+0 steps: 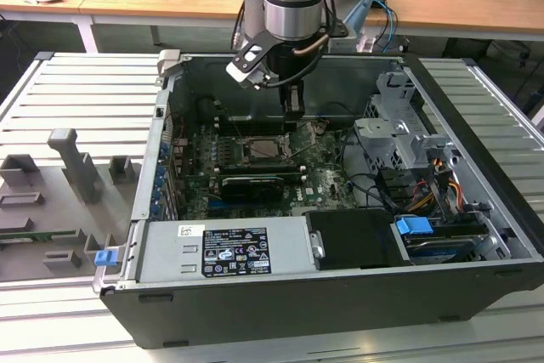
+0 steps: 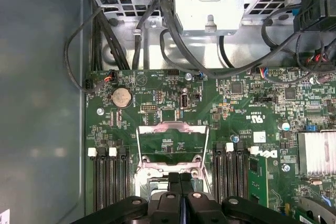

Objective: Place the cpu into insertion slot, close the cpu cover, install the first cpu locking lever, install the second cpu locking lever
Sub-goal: 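Close the cpu cover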

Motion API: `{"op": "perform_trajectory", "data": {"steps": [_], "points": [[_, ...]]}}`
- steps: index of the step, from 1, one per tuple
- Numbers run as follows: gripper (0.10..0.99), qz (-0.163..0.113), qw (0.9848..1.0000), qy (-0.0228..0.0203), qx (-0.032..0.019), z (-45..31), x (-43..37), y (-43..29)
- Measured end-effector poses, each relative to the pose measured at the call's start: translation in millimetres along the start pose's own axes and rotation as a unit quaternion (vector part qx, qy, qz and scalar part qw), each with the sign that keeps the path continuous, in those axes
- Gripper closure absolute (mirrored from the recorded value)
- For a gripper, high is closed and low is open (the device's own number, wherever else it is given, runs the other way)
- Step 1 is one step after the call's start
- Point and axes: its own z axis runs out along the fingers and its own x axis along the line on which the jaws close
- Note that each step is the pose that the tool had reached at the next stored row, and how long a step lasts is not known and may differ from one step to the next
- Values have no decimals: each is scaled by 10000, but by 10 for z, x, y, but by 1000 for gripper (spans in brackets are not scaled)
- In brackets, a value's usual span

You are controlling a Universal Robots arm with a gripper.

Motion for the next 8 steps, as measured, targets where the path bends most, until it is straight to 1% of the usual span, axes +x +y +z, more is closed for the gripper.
{"op": "perform_trajectory", "data": {"steps": [8], "points": [[980,-1,10000,0,0,5,2,55]]}}
